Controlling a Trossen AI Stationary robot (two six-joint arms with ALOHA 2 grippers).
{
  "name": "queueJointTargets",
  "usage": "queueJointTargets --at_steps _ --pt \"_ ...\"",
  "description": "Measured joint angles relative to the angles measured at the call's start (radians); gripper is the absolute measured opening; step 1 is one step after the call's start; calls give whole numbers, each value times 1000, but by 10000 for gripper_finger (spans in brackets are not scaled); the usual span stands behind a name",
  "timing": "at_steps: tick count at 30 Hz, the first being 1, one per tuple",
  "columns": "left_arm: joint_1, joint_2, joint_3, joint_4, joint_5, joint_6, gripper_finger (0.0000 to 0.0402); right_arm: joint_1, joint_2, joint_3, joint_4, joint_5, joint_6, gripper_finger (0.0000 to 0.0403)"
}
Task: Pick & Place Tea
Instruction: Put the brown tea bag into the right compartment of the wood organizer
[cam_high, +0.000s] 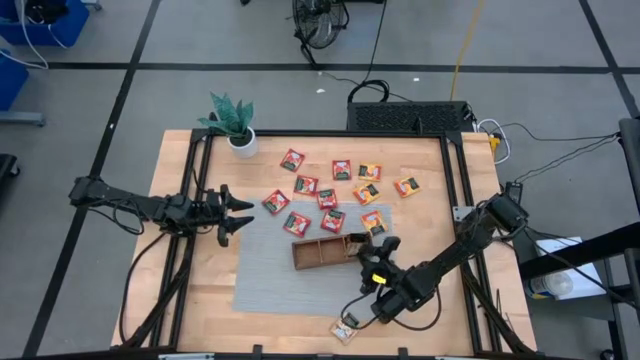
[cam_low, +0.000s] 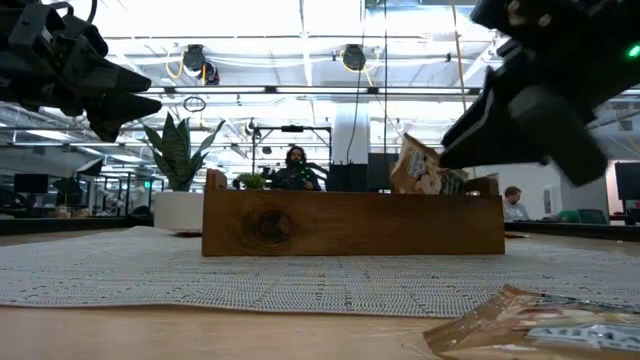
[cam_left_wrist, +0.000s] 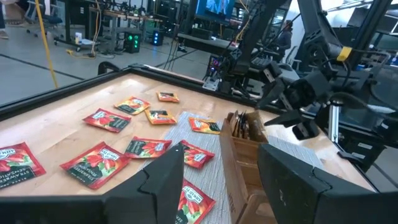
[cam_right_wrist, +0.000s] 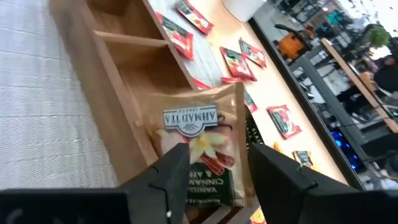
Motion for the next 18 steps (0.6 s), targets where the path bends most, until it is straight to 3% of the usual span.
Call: queueJointTargets --at_steps 7,12,18 --pt "0 0 0 0 0 0 205 5 -70 0 -59 -8 9 155" --pt "0 0 0 0 0 0 205 -6 -117 0 -25 -41 -158 152" --pt "0 0 0 0 0 0 205 -154 -209 3 122 -564 -436 152"
